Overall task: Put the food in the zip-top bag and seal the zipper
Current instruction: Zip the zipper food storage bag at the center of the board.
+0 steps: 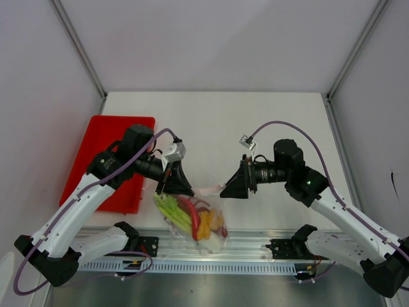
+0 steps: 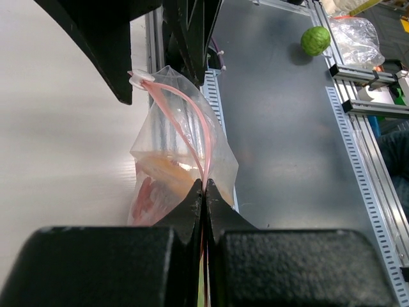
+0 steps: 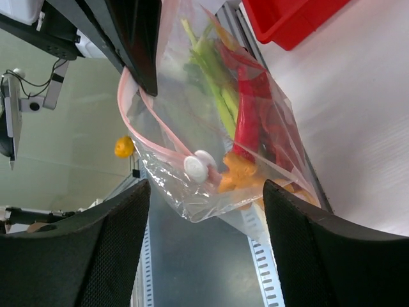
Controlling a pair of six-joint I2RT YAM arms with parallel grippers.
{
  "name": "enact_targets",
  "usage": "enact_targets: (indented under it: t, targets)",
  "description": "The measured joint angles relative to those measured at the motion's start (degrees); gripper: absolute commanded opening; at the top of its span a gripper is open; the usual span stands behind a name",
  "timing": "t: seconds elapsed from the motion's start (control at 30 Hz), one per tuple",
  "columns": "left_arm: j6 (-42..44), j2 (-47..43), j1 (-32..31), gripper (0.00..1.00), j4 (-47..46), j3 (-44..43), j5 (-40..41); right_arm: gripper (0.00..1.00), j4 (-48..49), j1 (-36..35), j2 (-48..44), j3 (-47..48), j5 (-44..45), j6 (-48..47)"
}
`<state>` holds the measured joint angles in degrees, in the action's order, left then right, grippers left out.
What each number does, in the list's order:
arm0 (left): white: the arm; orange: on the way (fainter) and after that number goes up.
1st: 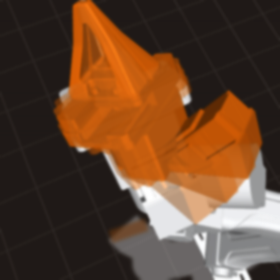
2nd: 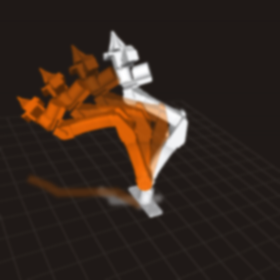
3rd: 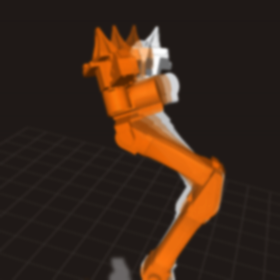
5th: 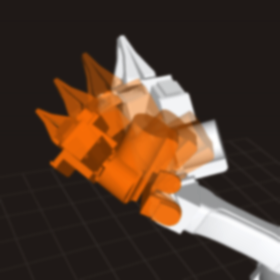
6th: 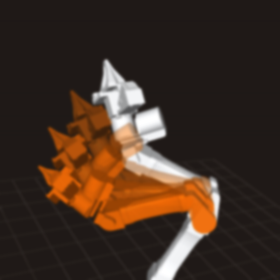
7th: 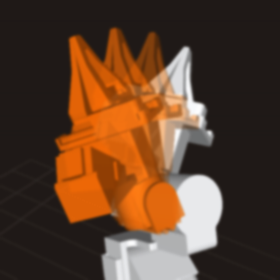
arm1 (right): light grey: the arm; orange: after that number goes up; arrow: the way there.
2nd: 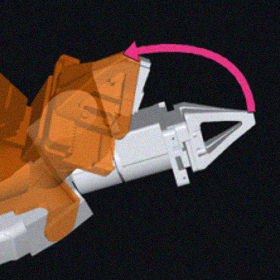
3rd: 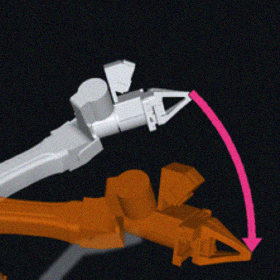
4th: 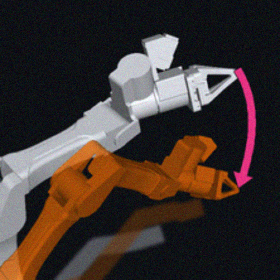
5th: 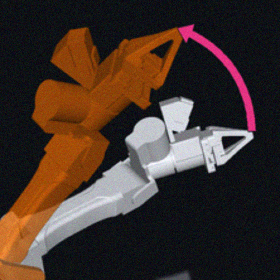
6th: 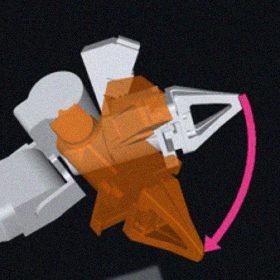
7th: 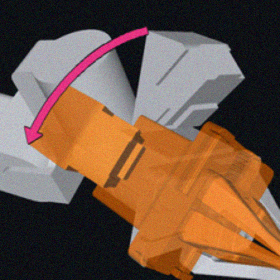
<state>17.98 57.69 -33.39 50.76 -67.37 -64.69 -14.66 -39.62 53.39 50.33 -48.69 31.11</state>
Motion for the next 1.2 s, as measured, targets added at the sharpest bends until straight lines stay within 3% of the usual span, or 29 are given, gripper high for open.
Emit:
enact_targets:
  t: [0.23,0.4,0.6,0.9,1.2]
  targets:
    - [-1.1,-0.3,0.0,0.01,-1.0,0.3,0.3,0.61,6.8,-0.7,0.0,-4.4,-0.7,4.4]
    - [-1.8,-0.4,0.0,0.01,-2.2,0.9,0.6,0.53,12.0,-5.1,-0.3,-6.0,0.9,6.6]
    - [-2.1,-0.4,0.0,0.01,-2.5,1.1,1.3,0.3,16.3,-8.9,-0.4,-6.1,3.3,7.2]
    - [-3.0,-0.5,0.0,0.01,-3.8,2.6,1.8,0.44,17.4,-9.0,-3.9,-9.6,6.4,7.3]
    - [-3.0,-0.5,0.0,0.01,-4.4,2.9,2.7,0.33,19.0,-9.0,-5.9,-13.0,7.8,8.1]
